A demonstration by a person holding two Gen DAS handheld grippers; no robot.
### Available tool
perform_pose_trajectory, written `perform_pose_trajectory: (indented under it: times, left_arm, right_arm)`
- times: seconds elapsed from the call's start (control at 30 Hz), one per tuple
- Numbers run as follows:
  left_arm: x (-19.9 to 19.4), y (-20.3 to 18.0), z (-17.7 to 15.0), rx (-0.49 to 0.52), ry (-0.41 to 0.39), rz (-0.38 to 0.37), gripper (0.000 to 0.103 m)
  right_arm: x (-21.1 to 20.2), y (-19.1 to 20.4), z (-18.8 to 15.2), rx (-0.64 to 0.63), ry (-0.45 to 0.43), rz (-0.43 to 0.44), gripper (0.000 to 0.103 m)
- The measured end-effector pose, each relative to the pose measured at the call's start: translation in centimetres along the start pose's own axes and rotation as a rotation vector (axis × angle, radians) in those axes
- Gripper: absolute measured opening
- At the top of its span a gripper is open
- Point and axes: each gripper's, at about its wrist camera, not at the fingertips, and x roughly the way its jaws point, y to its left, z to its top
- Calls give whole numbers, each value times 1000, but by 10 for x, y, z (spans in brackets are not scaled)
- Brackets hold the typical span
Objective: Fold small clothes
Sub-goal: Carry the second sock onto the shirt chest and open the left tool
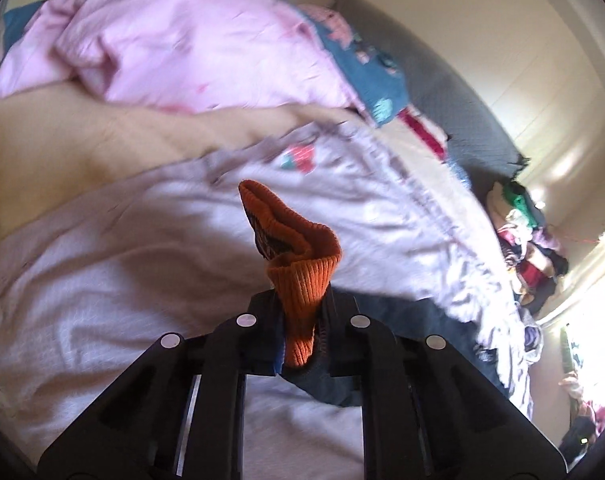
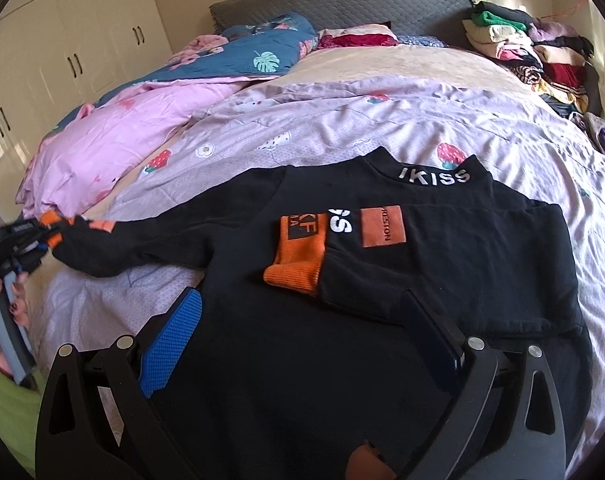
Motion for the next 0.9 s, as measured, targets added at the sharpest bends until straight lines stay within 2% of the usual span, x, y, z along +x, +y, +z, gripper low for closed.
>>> perform_pose_trajectory:
  times: [0.33, 0.5, 0.9]
  left_arm:
    - [3, -87, 8, 117, -10, -155, 5]
    - [7, -128, 0, 168, 0, -223, 5]
    - [16, -225, -22, 276, -4, -353, 4]
  right_arm:
    - [-20, -6, -1, -5, -45, -21, 99]
    - [-34, -30, -5, 82, -72, -25, 99]
    - [-66, -76, -13, 186, -126, -80, 99]
